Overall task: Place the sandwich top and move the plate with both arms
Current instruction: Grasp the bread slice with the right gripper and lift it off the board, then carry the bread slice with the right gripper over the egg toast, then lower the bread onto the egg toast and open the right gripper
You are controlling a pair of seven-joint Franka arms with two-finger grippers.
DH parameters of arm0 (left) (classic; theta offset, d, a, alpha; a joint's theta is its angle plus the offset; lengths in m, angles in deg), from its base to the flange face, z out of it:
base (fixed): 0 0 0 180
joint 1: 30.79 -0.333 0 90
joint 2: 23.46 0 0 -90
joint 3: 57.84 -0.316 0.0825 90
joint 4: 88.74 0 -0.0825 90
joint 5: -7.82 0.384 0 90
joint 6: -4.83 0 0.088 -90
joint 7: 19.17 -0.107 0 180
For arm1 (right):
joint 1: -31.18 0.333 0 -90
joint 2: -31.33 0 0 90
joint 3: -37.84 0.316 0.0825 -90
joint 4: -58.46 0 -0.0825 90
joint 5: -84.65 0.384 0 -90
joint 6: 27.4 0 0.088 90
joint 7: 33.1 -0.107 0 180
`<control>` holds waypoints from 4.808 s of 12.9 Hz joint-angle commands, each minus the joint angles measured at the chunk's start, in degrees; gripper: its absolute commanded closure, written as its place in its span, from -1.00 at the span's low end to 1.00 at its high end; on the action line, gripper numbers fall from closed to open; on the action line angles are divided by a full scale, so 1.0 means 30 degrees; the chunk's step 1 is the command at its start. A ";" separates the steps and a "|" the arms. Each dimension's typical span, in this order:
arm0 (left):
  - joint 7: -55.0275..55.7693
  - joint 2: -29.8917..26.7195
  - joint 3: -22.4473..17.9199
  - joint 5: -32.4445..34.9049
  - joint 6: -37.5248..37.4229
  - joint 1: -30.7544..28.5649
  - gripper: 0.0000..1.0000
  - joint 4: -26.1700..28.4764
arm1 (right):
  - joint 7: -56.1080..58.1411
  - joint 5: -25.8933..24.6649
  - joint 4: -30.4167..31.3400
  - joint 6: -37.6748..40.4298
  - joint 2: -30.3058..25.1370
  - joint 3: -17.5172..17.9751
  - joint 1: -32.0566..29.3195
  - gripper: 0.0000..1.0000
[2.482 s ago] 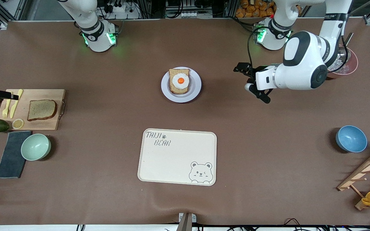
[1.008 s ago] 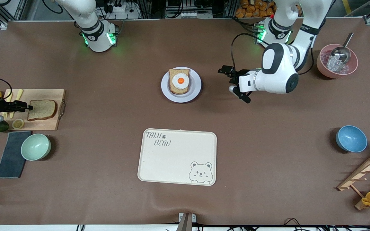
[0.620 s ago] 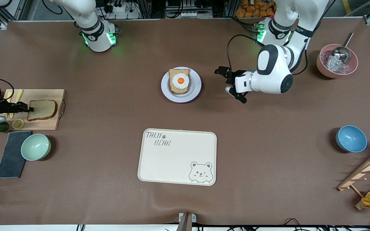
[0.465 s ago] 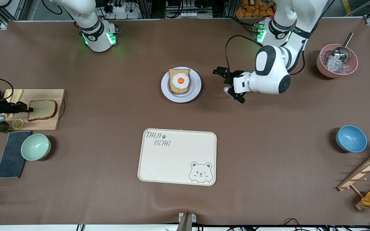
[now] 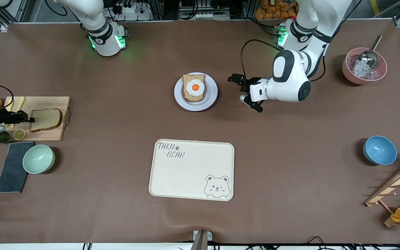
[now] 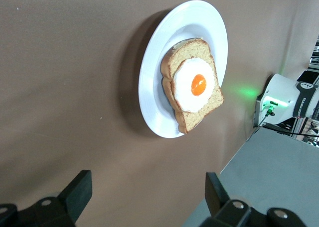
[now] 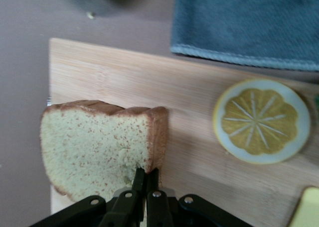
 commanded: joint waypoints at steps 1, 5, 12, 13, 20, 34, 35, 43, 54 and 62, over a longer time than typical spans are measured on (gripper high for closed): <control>-0.0445 -0.0022 0.0088 -0.0562 0.0292 0.0007 -1.00 0.0053 | -0.1603 0.0110 -0.1153 0.3042 -0.0616 0.0149 0.0789 1.00; -0.0474 -0.0022 0.0088 -0.0562 0.0292 -0.0051 -1.00 -0.0005 | -0.4045 0.0284 -0.1242 0.6273 -0.1965 0.0236 0.2372 1.00; -0.0474 -0.0080 0.0088 -0.0562 0.0292 -0.0052 -1.00 -0.0005 | -0.6152 0.3559 -0.0190 0.7450 -0.3078 0.0324 0.6091 1.00; -0.0474 -0.0080 0.0088 -0.0562 0.0292 -0.0052 -1.00 -0.0005 | -0.6881 0.4001 0.0190 0.7276 -0.3516 0.0324 0.6792 1.00; -0.0474 -0.0022 0.0117 -0.0620 0.0292 -0.0082 -1.00 0.0024 | -1.0631 0.6993 0.1658 0.7157 -0.4984 0.0324 1.0456 1.00; -0.0504 0.0447 0.0117 -0.3228 0.1405 0.0974 -1.00 0.0053 | -1.4505 1.1124 0.8214 -0.1654 -0.7619 0.0353 1.9508 1.00; -0.0504 0.0447 0.0117 -0.3257 0.1405 0.0974 -1.00 0.0053 | -1.4505 1.1560 0.8801 -0.2415 -0.7738 0.0354 2.0297 1.00; -0.0533 0.0827 0.0117 -0.4107 0.1755 0.1412 -1.00 -0.0005 | -1.5964 1.3644 1.0946 -0.5204 -0.8559 0.0324 2.4400 1.00; -0.3022 0.3402 0.0117 -0.6949 0.3951 0.2292 -1.00 -0.0737 | -1.8695 1.4260 1.0916 -0.6730 -0.8120 0.0237 2.5667 -0.35; -0.5273 0.4693 0.0146 -0.9638 0.4862 0.3345 -1.00 -0.0885 | -1.8606 1.1986 1.0040 -0.5588 -0.8354 -0.0057 2.3560 -1.00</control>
